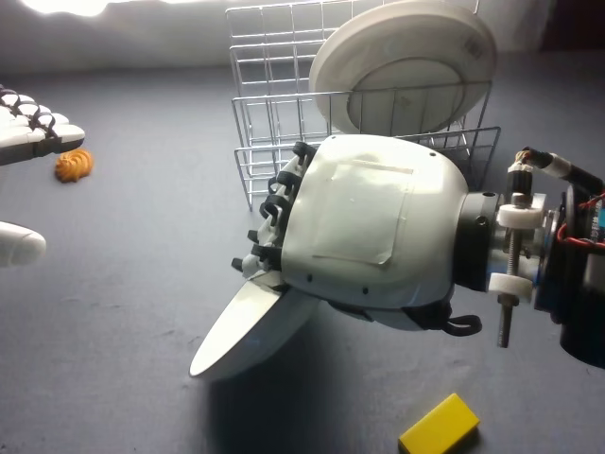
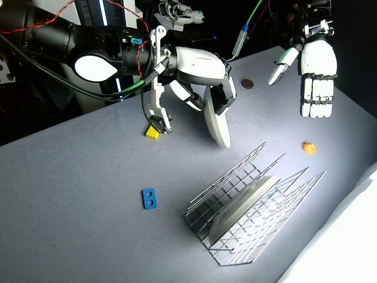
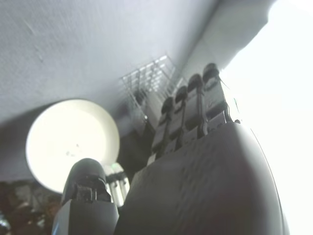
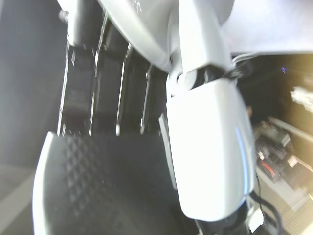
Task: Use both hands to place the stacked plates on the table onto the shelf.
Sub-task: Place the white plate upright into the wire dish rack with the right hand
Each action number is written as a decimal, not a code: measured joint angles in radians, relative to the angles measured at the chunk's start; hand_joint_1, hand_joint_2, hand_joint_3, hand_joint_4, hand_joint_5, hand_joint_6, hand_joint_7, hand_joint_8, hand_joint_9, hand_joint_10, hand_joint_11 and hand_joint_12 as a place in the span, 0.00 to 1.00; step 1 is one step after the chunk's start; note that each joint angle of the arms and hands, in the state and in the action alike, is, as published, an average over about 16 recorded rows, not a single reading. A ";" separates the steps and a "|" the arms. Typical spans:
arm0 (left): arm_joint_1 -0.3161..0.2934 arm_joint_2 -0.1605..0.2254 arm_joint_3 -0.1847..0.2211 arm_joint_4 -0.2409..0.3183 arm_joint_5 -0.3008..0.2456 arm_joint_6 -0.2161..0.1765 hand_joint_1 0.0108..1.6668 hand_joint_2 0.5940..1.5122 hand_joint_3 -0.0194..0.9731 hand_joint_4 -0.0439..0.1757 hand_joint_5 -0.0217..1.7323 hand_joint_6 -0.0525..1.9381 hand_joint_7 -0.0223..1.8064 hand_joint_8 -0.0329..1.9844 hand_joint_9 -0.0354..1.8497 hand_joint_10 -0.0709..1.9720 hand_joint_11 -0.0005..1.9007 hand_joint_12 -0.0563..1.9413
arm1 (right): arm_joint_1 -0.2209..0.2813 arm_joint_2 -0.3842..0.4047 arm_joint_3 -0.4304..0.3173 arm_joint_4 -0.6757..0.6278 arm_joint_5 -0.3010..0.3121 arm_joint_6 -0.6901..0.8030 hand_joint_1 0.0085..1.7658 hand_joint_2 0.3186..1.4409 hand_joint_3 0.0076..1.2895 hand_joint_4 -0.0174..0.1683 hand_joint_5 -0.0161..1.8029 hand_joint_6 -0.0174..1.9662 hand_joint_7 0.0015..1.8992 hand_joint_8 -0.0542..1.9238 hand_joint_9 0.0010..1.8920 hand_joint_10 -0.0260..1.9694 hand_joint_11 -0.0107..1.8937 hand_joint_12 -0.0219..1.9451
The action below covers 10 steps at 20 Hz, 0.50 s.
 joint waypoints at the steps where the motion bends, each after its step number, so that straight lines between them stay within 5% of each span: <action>1: -0.002 0.000 0.000 0.002 0.000 0.000 0.00 0.60 0.03 0.20 0.02 0.04 0.03 0.02 0.03 0.04 0.01 0.03 | 0.003 0.005 -0.003 0.005 0.000 -0.001 0.76 0.60 0.00 0.09 0.50 0.54 0.54 0.51 0.51 0.53 0.46 0.57; 10: -0.003 -0.002 0.009 0.010 -0.008 0.003 0.01 0.60 0.03 0.21 0.02 0.04 0.02 0.02 0.03 0.04 0.01 0.03 | 0.046 0.029 -0.013 0.015 0.010 -0.010 0.76 0.61 0.00 0.09 0.49 0.53 0.53 0.51 0.50 0.51 0.46 0.58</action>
